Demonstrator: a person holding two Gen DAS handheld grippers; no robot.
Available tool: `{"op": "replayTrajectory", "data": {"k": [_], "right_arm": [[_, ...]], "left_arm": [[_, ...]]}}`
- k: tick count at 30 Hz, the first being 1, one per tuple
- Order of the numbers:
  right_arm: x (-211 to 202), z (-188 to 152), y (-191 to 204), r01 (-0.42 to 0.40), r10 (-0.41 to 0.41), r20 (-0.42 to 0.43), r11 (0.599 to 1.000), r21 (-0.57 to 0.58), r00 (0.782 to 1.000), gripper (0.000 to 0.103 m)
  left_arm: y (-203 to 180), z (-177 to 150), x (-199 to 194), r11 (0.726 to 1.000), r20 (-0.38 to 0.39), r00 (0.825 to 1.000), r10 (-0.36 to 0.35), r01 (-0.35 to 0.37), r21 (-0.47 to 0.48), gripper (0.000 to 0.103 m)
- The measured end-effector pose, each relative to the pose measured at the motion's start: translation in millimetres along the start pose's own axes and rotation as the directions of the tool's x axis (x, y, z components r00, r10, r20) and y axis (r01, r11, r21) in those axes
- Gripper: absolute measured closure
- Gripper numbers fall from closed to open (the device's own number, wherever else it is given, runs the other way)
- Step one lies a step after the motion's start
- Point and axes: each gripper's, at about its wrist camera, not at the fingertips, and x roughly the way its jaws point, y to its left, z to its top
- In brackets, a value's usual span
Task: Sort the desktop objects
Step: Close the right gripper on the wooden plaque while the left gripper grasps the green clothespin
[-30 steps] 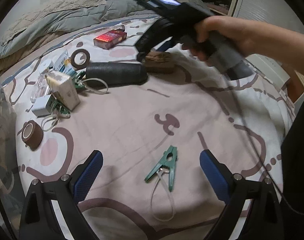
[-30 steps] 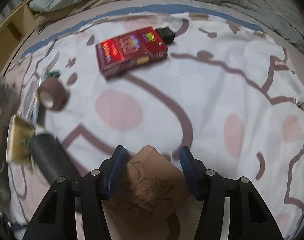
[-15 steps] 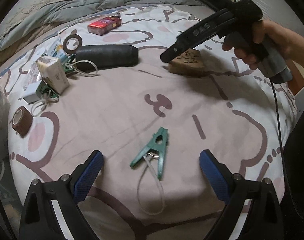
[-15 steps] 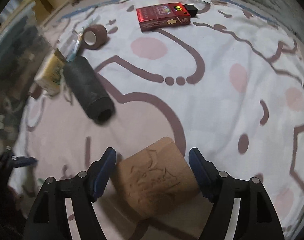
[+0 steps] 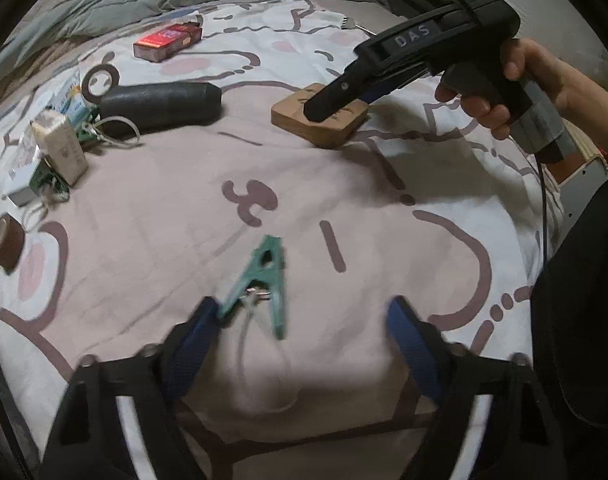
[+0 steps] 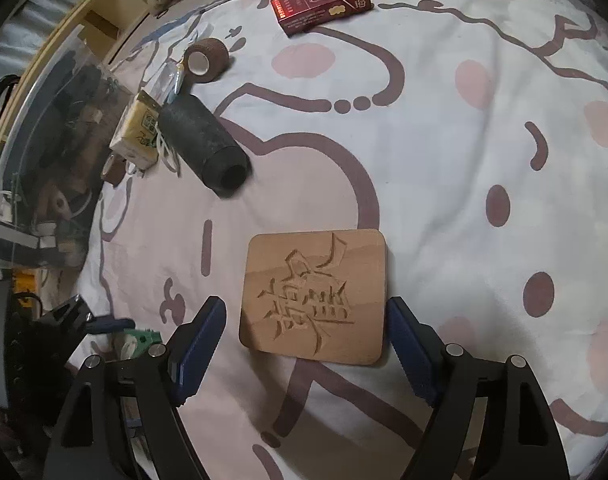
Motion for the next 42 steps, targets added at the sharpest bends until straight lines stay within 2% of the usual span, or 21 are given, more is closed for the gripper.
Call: {"op": "replayTrajectory", "data": {"k": [3, 7, 9, 11, 13, 16, 18, 20, 23, 34, 37, 42], "right_arm": [[6.1, 0.0, 6.5, 0.021, -0.021, -0.008, 1.0, -0.006, 1.0, 0.009], [15.6, -1.5, 20.8, 0.12, -0.123, -0.019, 0.989, -0.088, 0.992, 0.009], [18.7, -1.6, 24.5, 0.154, -0.155, -0.007, 0.983, -0.098, 0.988, 0.009], [20.5, -1.8, 29.7, 0.194, -0.194, 0.012, 0.972, -0.13, 0.981, 0.012], [21.2, -2.9, 33.4, 0.236, -0.234, 0.03, 0.957, -0.17, 0.972, 0.023], [18.3, -2.2, 30.0, 0.241, -0.238, 0.037, 0.956, -0.17, 0.971, 0.027], [17.9, -1.9, 29.2, 0.24, -0.237, 0.037, 0.955, -0.171, 0.971, 0.027], [18.4, -2.1, 30.9, 0.253, -0.251, 0.039, 0.95, -0.182, 0.967, 0.027], [17.4, -0.8, 30.0, 0.252, -0.25, 0.035, 0.951, -0.18, 0.968, 0.027], [14.7, 2.4, 23.6, 0.245, -0.245, 0.023, 0.954, -0.175, 0.969, 0.027], [17.7, 1.7, 24.6, 0.265, -0.264, 0.028, 0.944, -0.198, 0.964, 0.027], [23.2, 1.3, 26.3, 0.304, -0.301, 0.048, 0.928, -0.217, 0.953, 0.026]], "left_arm": [[4.7, 2.7, -2.3, 1.0, 0.003, 1.0, -0.002, 0.002, -0.009, 0.029], [7.2, 4.4, -3.3, 0.999, 0.012, 0.999, 0.032, -0.032, 0.015, 0.03], [7.5, 4.0, -2.2, 0.998, 0.011, 0.999, 0.047, -0.047, 0.031, 0.036], [7.1, 2.8, 0.1, 0.997, 0.009, 0.998, 0.065, -0.065, 0.05, 0.039], [6.2, 0.7, 1.3, 0.995, 0.007, 0.997, 0.071, -0.072, 0.065, 0.039], [4.6, 0.1, 2.9, 0.993, 0.007, 0.997, 0.081, -0.081, 0.083, 0.041], [5.4, 1.2, 3.6, 0.992, 0.008, 0.996, 0.089, -0.09, 0.084, 0.046], [6.7, 2.7, 3.8, 0.992, 0.003, 0.995, 0.098, -0.098, 0.078, 0.059], [9.3, 4.7, 2.1, 0.992, 0.001, 0.995, 0.104, -0.104, 0.071, 0.072], [11.5, 6.2, -7.4, 0.99, 0.013, 0.992, 0.128, -0.128, 0.064, 0.073], [13.8, 7.5, -8.4, 0.989, 0.013, 0.991, 0.135, -0.136, 0.058, 0.073], [11.9, 2.3, 2.0, 0.988, -0.032, 0.989, 0.141, -0.139, 0.07, 0.073]]}}
